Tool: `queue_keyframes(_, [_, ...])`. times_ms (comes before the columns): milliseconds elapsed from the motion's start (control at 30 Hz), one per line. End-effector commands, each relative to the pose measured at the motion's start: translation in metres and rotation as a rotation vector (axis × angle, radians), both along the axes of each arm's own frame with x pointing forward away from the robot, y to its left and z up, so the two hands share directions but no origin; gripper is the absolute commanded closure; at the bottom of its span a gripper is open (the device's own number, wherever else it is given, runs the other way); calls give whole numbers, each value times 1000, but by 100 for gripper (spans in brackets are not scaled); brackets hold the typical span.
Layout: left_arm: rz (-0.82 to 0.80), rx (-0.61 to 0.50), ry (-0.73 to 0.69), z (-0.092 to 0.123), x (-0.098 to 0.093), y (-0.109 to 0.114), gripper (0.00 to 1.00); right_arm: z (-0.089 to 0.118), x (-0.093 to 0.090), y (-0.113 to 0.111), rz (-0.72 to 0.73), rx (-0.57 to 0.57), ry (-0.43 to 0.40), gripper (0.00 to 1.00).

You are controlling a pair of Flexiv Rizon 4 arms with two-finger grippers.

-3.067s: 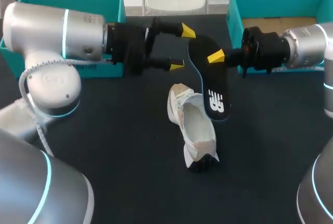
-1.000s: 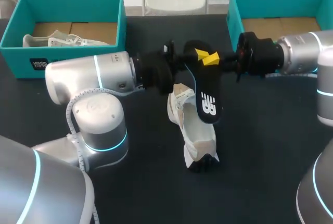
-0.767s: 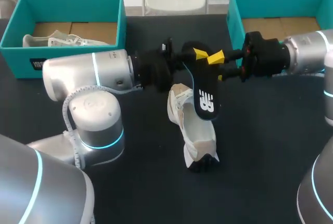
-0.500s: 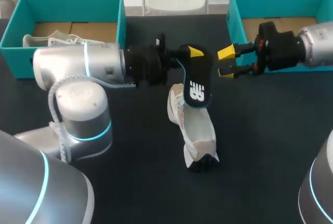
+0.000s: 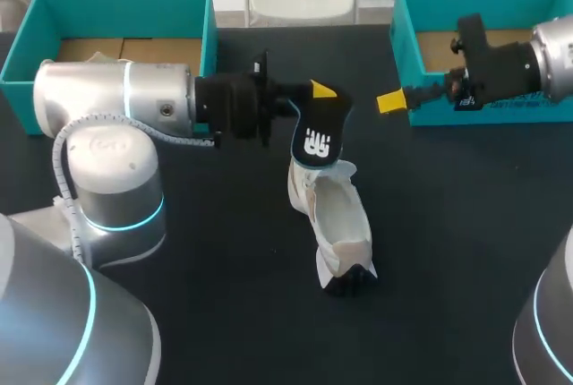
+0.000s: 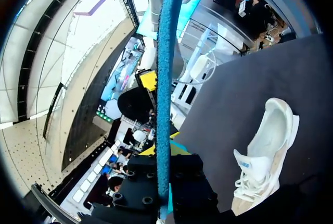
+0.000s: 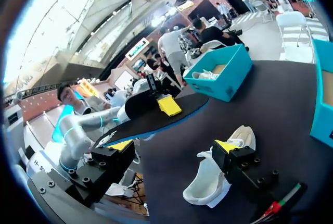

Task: Take the shoe out of the shoebox, open the shoe tongue, remove and reinsert the insole, then place the shoe into the shoebox

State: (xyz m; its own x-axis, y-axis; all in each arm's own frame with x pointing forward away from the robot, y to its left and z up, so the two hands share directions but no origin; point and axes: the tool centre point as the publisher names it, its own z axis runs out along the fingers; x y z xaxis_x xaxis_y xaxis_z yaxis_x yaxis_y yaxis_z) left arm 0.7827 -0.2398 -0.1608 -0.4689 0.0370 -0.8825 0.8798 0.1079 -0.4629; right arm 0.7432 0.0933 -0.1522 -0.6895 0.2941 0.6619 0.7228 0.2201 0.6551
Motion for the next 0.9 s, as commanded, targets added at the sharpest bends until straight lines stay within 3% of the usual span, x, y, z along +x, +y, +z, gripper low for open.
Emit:
queue_keyframes(33, [0, -2, -1, -1, 0, 0, 100, 2, -5, 1, -19, -12, -6, 0])
queue_keyframes(200, [0, -2, -1, -1, 0, 0, 100, 2, -5, 1, -19, -12, -6, 0])
queue_keyframes(267, [0, -2, -1, -1, 0, 0, 100, 0, -1, 5, -22, -37, -214, 0])
queue_keyframes(333, [0, -2, -1, -1, 0, 0, 100, -7, 2, 7, 50, -158, -346, 0])
queue_keyframes(367, [0, -2, -1, -1, 0, 0, 100, -11, 2, 7, 86, -269, -370, 0])
queue_keyframes(433, [0, -2, -1, -1, 0, 0, 100, -16, 2, 12, 151, -316, -504, 0])
queue_keyframes(533, [0, -2, -1, -1, 0, 0, 100, -21, 2, 15, 185, -373, -582, 0])
queue_keyframes(600, [0, -2, -1, -1, 0, 0, 100, -25, 2, 13, 189, -435, -621, 0])
queue_keyframes(900, [0, -2, -1, -1, 0, 0, 100, -25, 2, 13, 189, -435, -621, 0])
